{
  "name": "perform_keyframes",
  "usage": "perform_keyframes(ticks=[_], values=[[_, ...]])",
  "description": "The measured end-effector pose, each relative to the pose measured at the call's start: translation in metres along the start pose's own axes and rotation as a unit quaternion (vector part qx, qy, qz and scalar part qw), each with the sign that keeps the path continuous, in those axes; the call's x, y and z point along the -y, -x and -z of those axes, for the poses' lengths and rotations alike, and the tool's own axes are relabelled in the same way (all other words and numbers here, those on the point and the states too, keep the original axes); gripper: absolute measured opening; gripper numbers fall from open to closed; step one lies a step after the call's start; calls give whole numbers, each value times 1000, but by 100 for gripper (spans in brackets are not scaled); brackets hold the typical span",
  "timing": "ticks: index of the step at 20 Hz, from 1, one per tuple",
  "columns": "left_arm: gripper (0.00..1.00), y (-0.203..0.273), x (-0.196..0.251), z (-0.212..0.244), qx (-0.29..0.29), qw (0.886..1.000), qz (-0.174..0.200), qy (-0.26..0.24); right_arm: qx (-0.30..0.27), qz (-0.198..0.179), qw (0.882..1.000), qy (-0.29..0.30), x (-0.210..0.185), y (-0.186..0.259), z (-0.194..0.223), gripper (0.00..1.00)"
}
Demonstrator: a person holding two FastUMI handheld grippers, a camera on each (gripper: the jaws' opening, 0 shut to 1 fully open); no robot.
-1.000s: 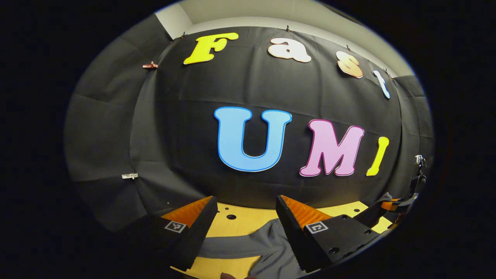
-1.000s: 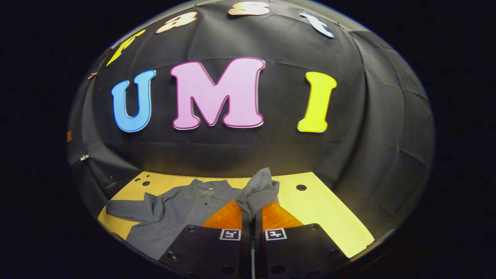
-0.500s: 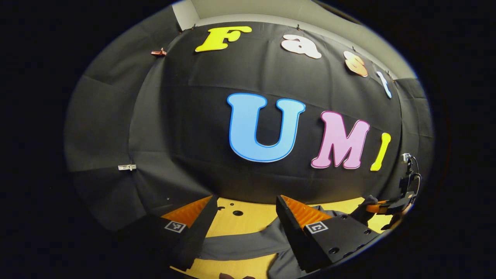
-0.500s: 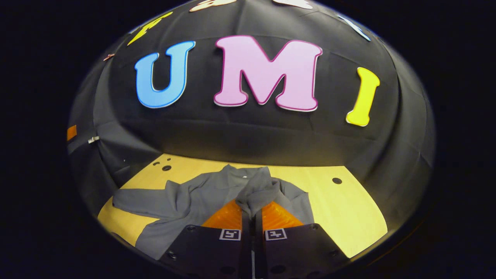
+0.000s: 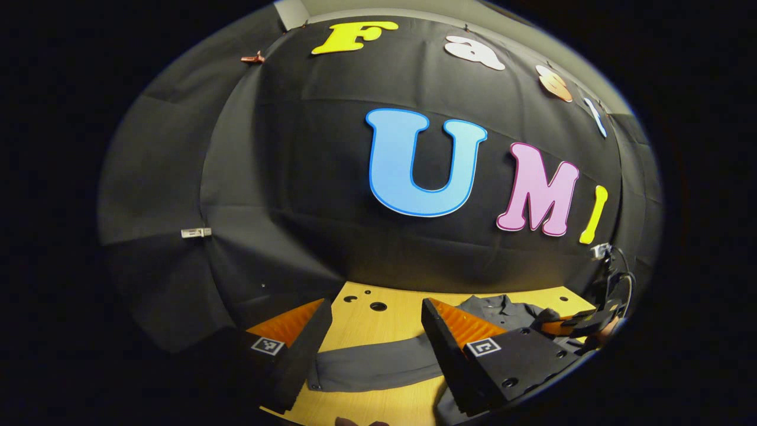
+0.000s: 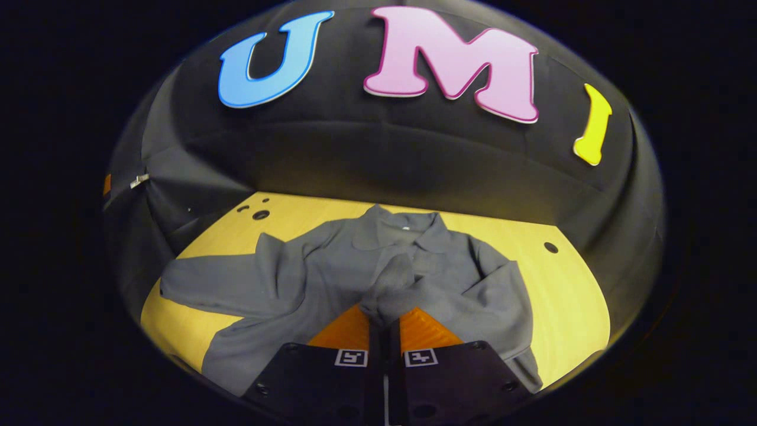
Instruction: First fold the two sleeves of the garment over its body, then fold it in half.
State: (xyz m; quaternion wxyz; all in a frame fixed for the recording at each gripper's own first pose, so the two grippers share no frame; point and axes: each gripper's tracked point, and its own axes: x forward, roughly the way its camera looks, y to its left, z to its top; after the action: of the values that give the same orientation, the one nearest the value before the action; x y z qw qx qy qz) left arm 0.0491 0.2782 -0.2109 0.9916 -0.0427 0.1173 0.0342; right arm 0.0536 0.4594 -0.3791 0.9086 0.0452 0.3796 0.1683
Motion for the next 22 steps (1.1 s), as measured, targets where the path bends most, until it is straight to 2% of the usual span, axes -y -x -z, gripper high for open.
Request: perform_keyframes(ticks=[5, 6, 7, 8, 10, 11, 12, 13, 14, 15, 16, 17, 18, 20, 21, 22], values=[[96, -15, -14, 27, -24, 1000, -10, 5, -41, -9, 999, 3, -20, -26, 28, 9], [92, -18, -16, 32, -28, 1000, -10, 6, -48, -15, 999, 4, -25, -30, 33, 9], [92, -20, -18, 37, -33, 999, -11, 7, -54, -23, 998, 2, -32, -32, 36, 11], [96, -23, -19, 41, -37, 999, -12, 7, -61, -28, 998, 1, -36, -34, 40, 12], [96, -27, -22, 47, -40, 999, -11, 3, -67, -43, 997, -9, -46, -35, 43, 17], [96, -29, -24, 51, -42, 999, -10, 0, -71, -55, 996, -16, -54, -35, 44, 24], [96, -30, -26, 53, -43, 999, -10, -5, -74, -65, 995, -20, -60, -32, 44, 22], [96, -31, -29, 57, -45, 999, -10, -9, -75, -68, 995, -18, -64, -31, 44, 34], [96, -32, -30, 62, -48, 999, -10, -13, -74, -69, 995, -15, -65, -29, 45, 26], [96, -31, -34, 69, -53, 998, -13, -19, -75, -75, 994, -14, -70, -27, 45, 25], [96, -31, -38, 74, -60, 998, -17, -24, -76, -84, 993, -17, -77, -23, 46, 36], [96, -30, -40, 83, -65, 997, -19, -27, -76, -93, 993, -15, -82, -18, 45, 39], [96, -30, -41, 89, -70, 997, -20, -29, -72, -97, 993, -5, -85, -14, 44, 53], [96, -31, -44, 103, -78, 996, -20, -32, -62, -94, 993, 25, -84, -4, 42, 41], [96, -32, -47, 111, -82, 996, -22, -30, -56, -93, 993, 34, -83, 2, 40, 57], [96, -35, -50, 118, -88, 995, -26, -27, -48, -91, 994, 39, -81, 8, 38, 60]])
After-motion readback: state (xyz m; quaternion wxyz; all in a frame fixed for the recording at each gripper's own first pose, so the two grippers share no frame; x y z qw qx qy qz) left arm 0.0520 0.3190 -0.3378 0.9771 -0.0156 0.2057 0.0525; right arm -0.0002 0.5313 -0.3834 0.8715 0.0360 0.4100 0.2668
